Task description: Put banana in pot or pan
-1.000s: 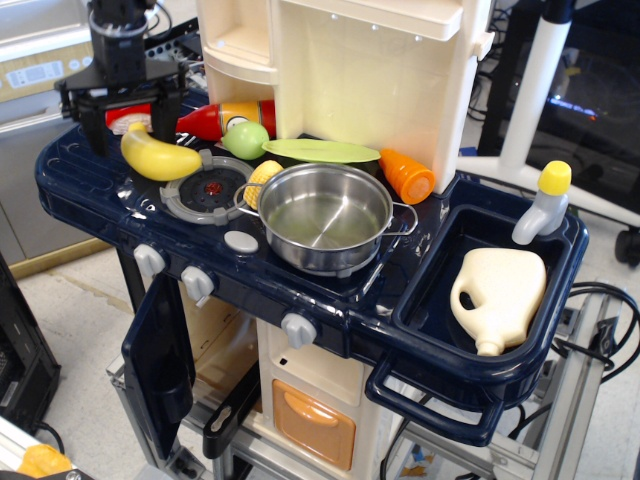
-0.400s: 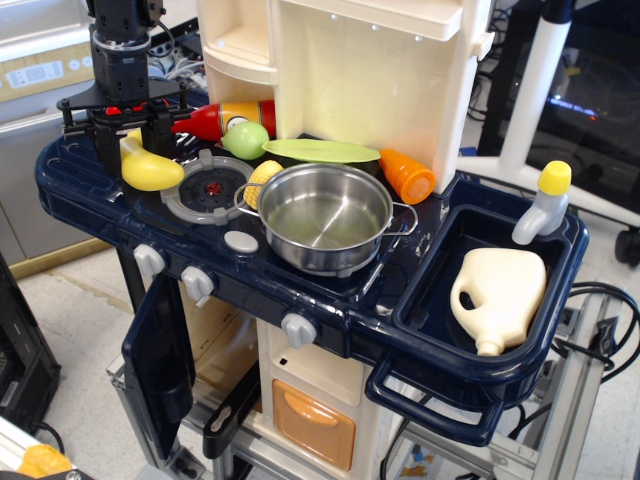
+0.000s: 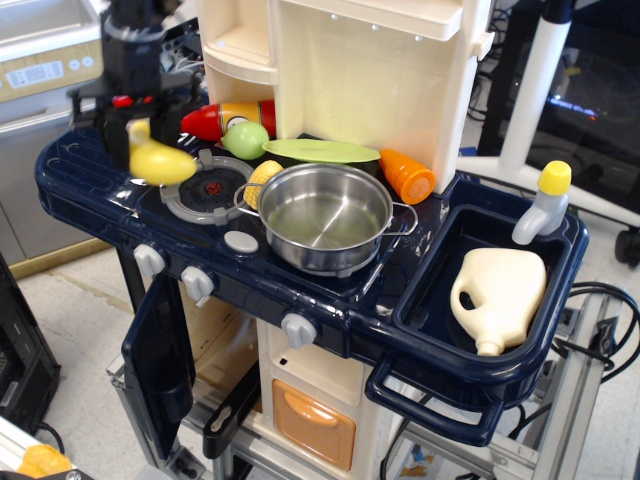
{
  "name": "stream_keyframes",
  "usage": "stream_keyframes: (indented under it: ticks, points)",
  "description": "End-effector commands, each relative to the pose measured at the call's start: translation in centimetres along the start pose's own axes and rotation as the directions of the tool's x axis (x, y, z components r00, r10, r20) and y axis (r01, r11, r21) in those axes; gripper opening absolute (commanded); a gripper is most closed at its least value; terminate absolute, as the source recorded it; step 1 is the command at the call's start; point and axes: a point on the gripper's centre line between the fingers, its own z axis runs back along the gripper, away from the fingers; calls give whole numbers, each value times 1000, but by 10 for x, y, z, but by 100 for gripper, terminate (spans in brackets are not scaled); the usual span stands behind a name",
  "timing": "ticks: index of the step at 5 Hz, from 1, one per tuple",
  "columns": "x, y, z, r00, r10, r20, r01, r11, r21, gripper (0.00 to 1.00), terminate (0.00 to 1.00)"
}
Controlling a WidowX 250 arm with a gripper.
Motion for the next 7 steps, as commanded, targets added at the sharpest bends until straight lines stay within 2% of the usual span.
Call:
stream_keyframes:
  ticks: [1,2,3,4,5,6,7]
  points:
    - [-43,-20,76,985,124,123,-131,990,51,0,0]
    - [-83,-38,81,963,206,175,-222,972,77,0,0]
    - [-110,-46,79,942,274,197,-293,953,79,0,0]
    - [-122,-54,75,924,333,188,-348,936,49,0,0]
    - [-128,-60,67,904,368,219,-378,926,4,0,0]
    - [-128,-60,67,904,368,219,-378,926,4,100,0]
    - [-128,-60,67,904,368,219,-378,926,4,100,100]
